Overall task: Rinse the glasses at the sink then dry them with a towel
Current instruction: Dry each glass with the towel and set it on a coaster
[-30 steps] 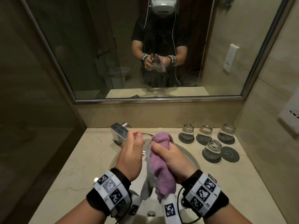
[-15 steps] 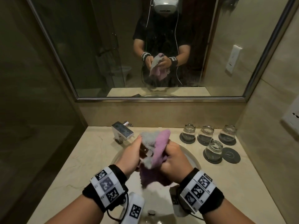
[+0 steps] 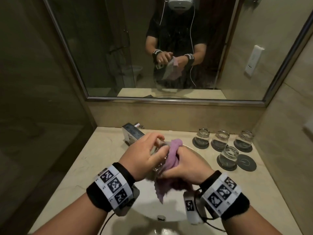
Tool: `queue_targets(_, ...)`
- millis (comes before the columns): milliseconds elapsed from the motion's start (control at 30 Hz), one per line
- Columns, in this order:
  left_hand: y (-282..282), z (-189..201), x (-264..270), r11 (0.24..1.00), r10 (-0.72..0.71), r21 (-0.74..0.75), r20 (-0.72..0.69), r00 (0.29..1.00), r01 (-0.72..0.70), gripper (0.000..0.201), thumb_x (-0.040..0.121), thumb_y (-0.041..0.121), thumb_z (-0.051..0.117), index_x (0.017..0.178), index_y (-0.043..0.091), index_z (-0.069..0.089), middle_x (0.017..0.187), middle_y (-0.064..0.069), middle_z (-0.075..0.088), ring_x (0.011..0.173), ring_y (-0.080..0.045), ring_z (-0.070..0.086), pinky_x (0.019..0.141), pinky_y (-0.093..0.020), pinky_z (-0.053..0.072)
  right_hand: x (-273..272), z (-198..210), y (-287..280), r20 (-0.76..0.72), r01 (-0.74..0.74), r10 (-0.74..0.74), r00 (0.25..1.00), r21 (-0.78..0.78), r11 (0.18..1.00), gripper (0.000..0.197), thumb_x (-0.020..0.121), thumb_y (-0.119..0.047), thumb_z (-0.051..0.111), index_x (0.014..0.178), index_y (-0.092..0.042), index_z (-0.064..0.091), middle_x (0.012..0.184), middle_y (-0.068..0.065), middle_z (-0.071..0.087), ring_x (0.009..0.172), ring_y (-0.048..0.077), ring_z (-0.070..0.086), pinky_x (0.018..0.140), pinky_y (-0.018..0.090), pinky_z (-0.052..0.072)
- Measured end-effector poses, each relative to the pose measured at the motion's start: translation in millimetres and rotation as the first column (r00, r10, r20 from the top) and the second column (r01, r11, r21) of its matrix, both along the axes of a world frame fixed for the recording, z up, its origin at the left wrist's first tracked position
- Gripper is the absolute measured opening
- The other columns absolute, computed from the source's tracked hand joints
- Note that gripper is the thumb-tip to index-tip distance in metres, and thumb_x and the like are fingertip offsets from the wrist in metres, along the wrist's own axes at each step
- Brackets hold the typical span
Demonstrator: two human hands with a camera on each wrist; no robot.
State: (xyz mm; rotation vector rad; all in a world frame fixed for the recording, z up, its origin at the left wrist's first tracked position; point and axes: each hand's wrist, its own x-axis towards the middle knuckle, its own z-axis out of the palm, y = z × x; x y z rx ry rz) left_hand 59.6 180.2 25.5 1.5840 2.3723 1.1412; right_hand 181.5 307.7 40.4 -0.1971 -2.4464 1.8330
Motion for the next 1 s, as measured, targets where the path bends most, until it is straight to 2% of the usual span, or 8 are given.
queue_targets(67, 1, -3, 4, 0.998, 0.046, -0.034, -0.029, 0.999, -0.047, 0.060, 0.079, 0.068, 0.034, 0.114, 0.024, 0.054, 0.100, 0.009, 0.054, 0.089, -0.007, 0.050, 0.076, -0.025, 0.038, -2, -2, -8, -0.052, 0.011, -0.004, 0.999, 0.119, 0.993, 0.033, 0.065, 0.005, 0.075, 0.073, -0.023, 0.059, 0.059, -0.016, 0.067, 0.057, -0.005, 0.063, 0.055, 0.012, 0.049)
queue_targets(167, 0, -1, 6, 0.993, 0.100, 0.045, 0.190, 0.977, -0.111, 0.080, 0.066, 0.090, 0.039, 0.122, 0.033, 0.045, 0.105, 0.012, 0.054, 0.089, -0.008, 0.055, 0.075, -0.025, 0.044, -5, -15, -13, -0.141, 0.061, -0.079, 0.987, -0.127, 0.990, 0.037, 0.066, 0.008, 0.069, 0.092, -0.017, 0.062, 0.074, 0.016, 0.071, 0.061, 0.028, 0.069, 0.056, 0.040, 0.057)
queue_targets(300, 3, -1, 5, 0.972, 0.111, 0.115, 0.547, 0.830, -0.205, 0.095, 0.047, 0.096, 0.052, 0.115, 0.030, 0.048, 0.105, 0.009, 0.059, 0.091, -0.007, 0.061, 0.078, -0.019, 0.048, -10, -32, -10, -0.291, 0.141, -0.239, 0.926, -0.320, 0.937, 0.043, 0.075, 0.009, 0.070, 0.113, -0.006, 0.060, 0.106, 0.013, 0.071, 0.098, 0.025, 0.069, 0.084, 0.034, 0.053)
queue_targets(400, 4, -8, 7, 0.984, 0.066, 0.085, 0.647, 0.760, -0.158, 0.077, 0.050, 0.069, 0.073, 0.109, 0.024, 0.052, 0.108, 0.010, 0.063, 0.096, -0.001, 0.063, 0.087, -0.018, 0.047, -11, -32, -13, -0.361, 0.154, -0.247, 0.899, -0.268, 0.951, 0.039, 0.078, 0.014, 0.065, 0.114, -0.003, 0.063, 0.110, 0.009, 0.071, 0.105, 0.023, 0.066, 0.091, 0.032, 0.051)
queue_targets(533, -1, -11, 3, 0.987, 0.055, 0.075, 0.664, 0.746, -0.139, 0.082, 0.048, 0.052, 0.082, 0.118, 0.025, 0.048, 0.115, 0.004, 0.062, 0.105, -0.007, 0.063, 0.091, -0.033, 0.053, -9, -31, -19, -0.382, 0.249, -0.264, 0.886, -0.089, 0.964, 0.048, 0.073, 0.008, 0.073, 0.110, -0.021, 0.065, 0.101, 0.003, 0.073, 0.094, 0.017, 0.070, 0.079, 0.038, 0.058)
queue_targets(633, -3, -13, 5, 0.996, 0.006, 0.063, 0.676, 0.737, -0.067, 0.079, 0.051, 0.043, 0.087, 0.118, 0.021, 0.053, 0.111, -0.003, 0.069, 0.104, -0.017, 0.067, 0.089, -0.043, 0.055, -13, -38, -21, -0.467, 0.291, -0.239, 0.851, 0.041, 0.956, 0.029, 0.096, -0.004, 0.051, 0.123, -0.014, 0.055, 0.096, 0.003, 0.074, 0.088, 0.017, 0.072, 0.072, 0.036, 0.060)
queue_targets(800, -8, -15, 1, 1.000, -0.015, 0.030, 0.584, 0.812, -0.003, 0.059, 0.057, 0.043, 0.083, 0.110, 0.023, 0.065, 0.103, 0.006, 0.073, 0.096, -0.008, 0.069, 0.085, -0.024, 0.052, -11, -26, -6, -0.356, 0.217, -0.061, 0.933, 0.417, 0.882, 0.026, 0.074, -0.024, 0.074, 0.099, -0.027, 0.068, 0.095, -0.006, 0.071, 0.087, 0.001, 0.060, 0.078, 0.031, 0.054)
queue_targets(1000, -6, -16, -5, 0.995, 0.012, -0.100, 0.336, 0.942, 0.023, 0.054, 0.055, 0.053, 0.077, 0.104, 0.034, 0.065, 0.100, 0.010, 0.061, 0.091, -0.003, 0.061, 0.082, -0.025, 0.051, -14, -29, 7, -0.103, -0.142, 0.159, 0.982, 0.158, 0.977, 0.031, 0.075, -0.014, 0.079, 0.105, -0.015, 0.070, 0.102, -0.002, 0.073, 0.096, 0.009, 0.068, 0.087, 0.034, 0.055)
